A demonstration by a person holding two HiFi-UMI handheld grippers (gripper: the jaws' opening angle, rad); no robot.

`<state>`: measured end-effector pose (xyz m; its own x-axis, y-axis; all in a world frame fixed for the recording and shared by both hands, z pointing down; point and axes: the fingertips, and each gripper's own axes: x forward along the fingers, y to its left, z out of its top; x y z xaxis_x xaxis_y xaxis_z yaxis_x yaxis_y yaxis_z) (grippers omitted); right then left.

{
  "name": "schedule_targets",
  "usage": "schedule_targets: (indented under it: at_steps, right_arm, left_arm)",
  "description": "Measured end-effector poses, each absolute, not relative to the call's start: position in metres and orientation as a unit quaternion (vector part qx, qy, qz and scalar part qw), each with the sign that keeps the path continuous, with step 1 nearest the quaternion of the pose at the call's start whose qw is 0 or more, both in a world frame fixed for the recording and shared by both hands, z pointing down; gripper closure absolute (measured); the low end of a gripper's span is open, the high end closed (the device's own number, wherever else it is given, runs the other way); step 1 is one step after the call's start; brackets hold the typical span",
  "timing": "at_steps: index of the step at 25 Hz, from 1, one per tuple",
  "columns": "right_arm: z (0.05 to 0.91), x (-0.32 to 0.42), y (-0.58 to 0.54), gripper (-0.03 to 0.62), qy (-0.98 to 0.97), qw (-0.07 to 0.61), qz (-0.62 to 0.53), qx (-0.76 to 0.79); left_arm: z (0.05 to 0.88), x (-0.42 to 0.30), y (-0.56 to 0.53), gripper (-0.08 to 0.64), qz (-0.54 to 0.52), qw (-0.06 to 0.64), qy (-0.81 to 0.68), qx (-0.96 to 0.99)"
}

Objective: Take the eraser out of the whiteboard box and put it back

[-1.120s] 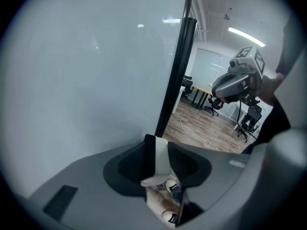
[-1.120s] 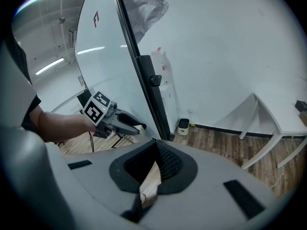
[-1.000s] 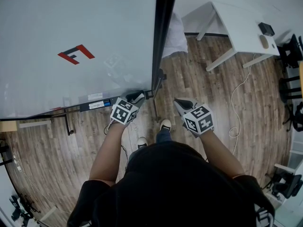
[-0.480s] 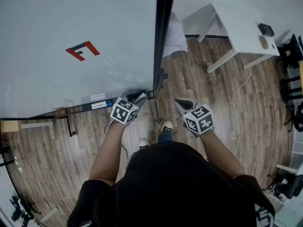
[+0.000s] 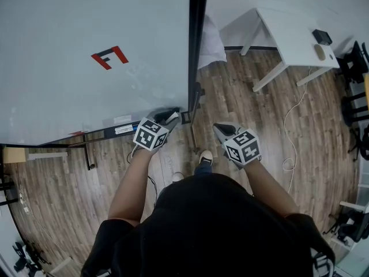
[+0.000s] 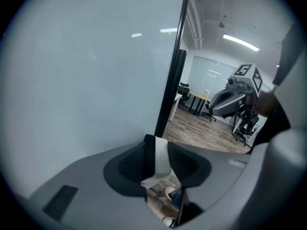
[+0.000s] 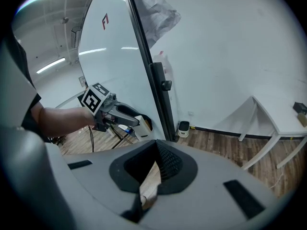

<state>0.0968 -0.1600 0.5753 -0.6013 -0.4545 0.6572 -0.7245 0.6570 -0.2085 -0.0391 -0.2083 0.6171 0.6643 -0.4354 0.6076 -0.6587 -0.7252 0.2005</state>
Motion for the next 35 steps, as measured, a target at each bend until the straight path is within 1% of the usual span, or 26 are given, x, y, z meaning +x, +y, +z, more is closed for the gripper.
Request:
schedule_targets:
  at_steps: [13,35]
  right_arm:
    - [0.565,0.088,-0.143,0.598,-0.866,0.279,0.227,0.348]
    - [0.548,0.069,-0.120,0.598,-0.871,0.267,0.212,0.352]
  left_arm:
    - [0.571,-0.050,-0.197,0.407,0.236,0.163,-0.319,0.903]
    - [0.542,-0.101,-0.157,0.407,0.213,0.135,-0.349,0.902]
